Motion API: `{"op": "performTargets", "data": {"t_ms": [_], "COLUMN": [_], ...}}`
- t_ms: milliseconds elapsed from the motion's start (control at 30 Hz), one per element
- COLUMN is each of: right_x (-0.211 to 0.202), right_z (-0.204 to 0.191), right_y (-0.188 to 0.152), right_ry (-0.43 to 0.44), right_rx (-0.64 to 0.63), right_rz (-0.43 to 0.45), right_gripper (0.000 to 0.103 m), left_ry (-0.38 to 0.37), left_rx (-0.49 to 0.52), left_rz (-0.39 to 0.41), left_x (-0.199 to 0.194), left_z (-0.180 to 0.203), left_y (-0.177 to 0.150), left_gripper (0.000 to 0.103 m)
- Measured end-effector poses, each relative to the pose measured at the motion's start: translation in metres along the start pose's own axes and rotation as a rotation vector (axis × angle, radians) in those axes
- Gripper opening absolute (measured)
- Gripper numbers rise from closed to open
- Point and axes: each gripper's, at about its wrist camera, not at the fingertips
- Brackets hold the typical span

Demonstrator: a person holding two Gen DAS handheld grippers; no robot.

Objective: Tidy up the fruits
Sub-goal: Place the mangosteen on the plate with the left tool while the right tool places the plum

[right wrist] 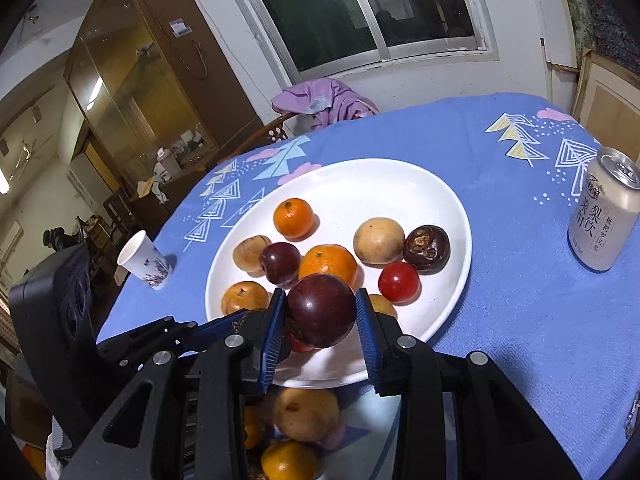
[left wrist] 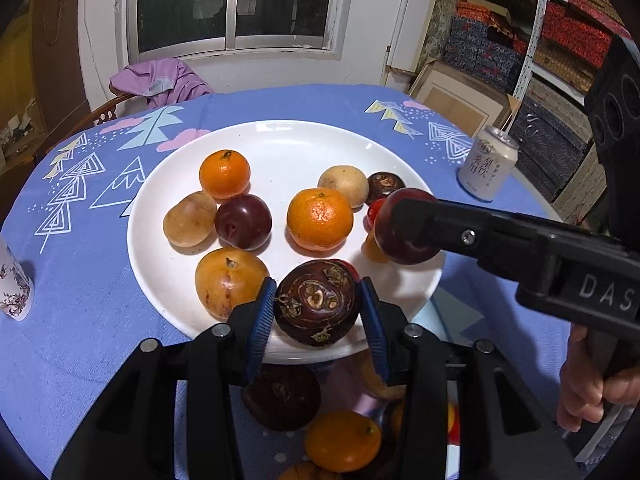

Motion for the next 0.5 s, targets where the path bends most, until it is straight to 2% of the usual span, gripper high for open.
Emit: {"op": "performTargets", "data": {"t_ms": [167, 233, 367, 500], "right_x": [0.006, 0.009, 0.009, -0.009], "right_z": [-0.001, -0.001, 0.0, 0.001], "right_y": [-0.002, -0.002, -0.003, -0.002], "right_ry": [-0.02, -0.02, -0.003, 0.024], "right_rx": [-0.005, -0.006, -0.001, 0.011], "right_rz": [-0.007, -0.012, -0.013, 0.031], "right_gripper": [0.036, 0.036, 0.038, 0.039], "left_ry": [-0.004, 0.005, -0.001, -0.003], "left_rx": [-0.001, -0.001, -0.014, -0.024], "left_rz": [0.002, 0.015, 0.048, 0.078], "left_x": [0.002, 0.0, -0.011, -0.027], "left_z": [-0.002, -0.002, -0.004, -0.008], "left_y": [-0.001, 0.0, -0.001, -0.001], "left_gripper": [0.042, 0.046, 0.077, 0.077]}}
Point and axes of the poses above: each gripper's, at about its wrist camera, not at the fingertips, and x roughly the way its jaws point, z to its right, y to its top, and after that the axes turned 7 degrees about -z, right-handed
